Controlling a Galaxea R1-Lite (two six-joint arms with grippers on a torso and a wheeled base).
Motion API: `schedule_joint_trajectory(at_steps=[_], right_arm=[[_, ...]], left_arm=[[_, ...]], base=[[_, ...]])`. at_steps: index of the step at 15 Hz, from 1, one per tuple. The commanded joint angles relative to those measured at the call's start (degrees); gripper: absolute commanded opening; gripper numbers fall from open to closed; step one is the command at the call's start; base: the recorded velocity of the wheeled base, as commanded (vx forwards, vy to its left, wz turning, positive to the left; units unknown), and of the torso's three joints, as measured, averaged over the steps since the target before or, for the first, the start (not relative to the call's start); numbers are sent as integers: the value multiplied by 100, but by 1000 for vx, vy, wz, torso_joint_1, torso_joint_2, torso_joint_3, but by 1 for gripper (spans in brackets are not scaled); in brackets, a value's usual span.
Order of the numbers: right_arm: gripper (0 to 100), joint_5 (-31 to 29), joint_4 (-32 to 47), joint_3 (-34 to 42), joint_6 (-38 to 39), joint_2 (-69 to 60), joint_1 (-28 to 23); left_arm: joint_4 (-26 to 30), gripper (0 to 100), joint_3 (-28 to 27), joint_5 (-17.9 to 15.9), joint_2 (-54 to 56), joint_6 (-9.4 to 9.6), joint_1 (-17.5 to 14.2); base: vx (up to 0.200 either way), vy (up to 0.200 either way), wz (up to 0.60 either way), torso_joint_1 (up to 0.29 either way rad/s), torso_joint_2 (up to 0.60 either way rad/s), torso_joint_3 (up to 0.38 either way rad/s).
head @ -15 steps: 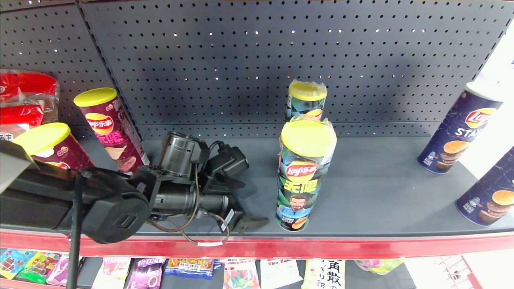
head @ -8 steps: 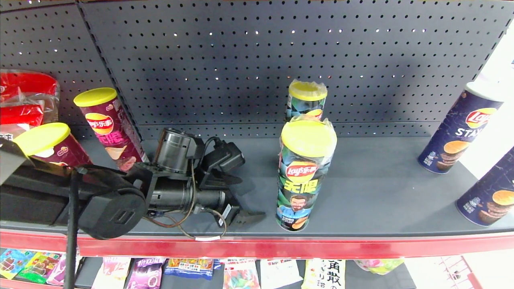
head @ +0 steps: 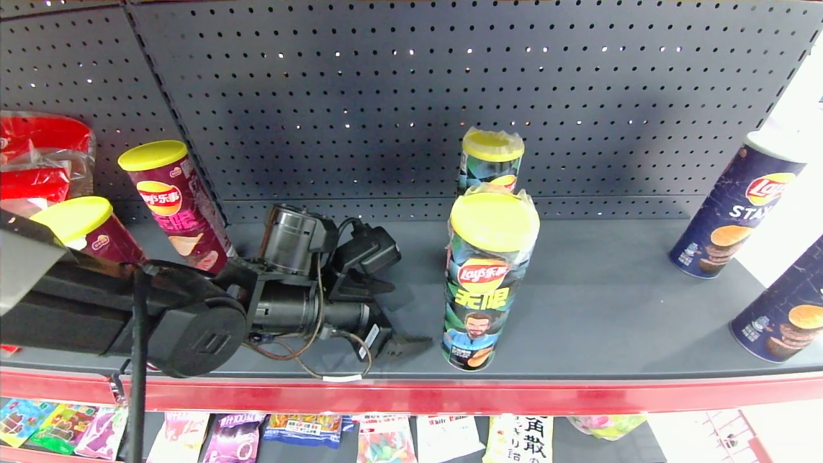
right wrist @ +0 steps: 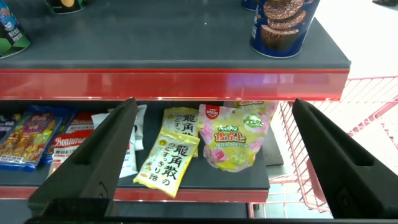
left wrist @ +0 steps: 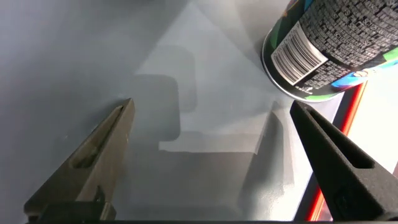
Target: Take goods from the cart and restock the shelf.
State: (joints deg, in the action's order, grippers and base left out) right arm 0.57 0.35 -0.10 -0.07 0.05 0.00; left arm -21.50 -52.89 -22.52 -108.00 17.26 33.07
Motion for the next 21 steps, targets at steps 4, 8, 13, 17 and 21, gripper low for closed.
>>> schedule_joint_trajectory(at_steps=[4, 8, 13, 17, 21], right_arm=[[100, 4, 0, 1, -1, 4, 0], [100, 4, 0, 1, -1, 4, 0], [100, -5, 0, 1, -1, 4, 0], [100, -5, 0, 1, -1, 4, 0], [100, 4, 0, 1, -1, 4, 0]], left_arm=[[-3, 100, -28, -7, -64, -12, 50], [-3, 100, -125, -7, -160, -12, 59], [-3, 100, -177, -7, -178, -12, 68], [-3, 100, -195, -16, -195, -12, 112], [-3, 100, -204, -7, -213, -12, 120]], base=[[0, 0, 0, 0, 0, 0], [0, 0, 0, 0, 0, 0], [0, 0, 0, 0, 0, 0], [0, 0, 0, 0, 0, 0], [0, 0, 0, 0, 0, 0]])
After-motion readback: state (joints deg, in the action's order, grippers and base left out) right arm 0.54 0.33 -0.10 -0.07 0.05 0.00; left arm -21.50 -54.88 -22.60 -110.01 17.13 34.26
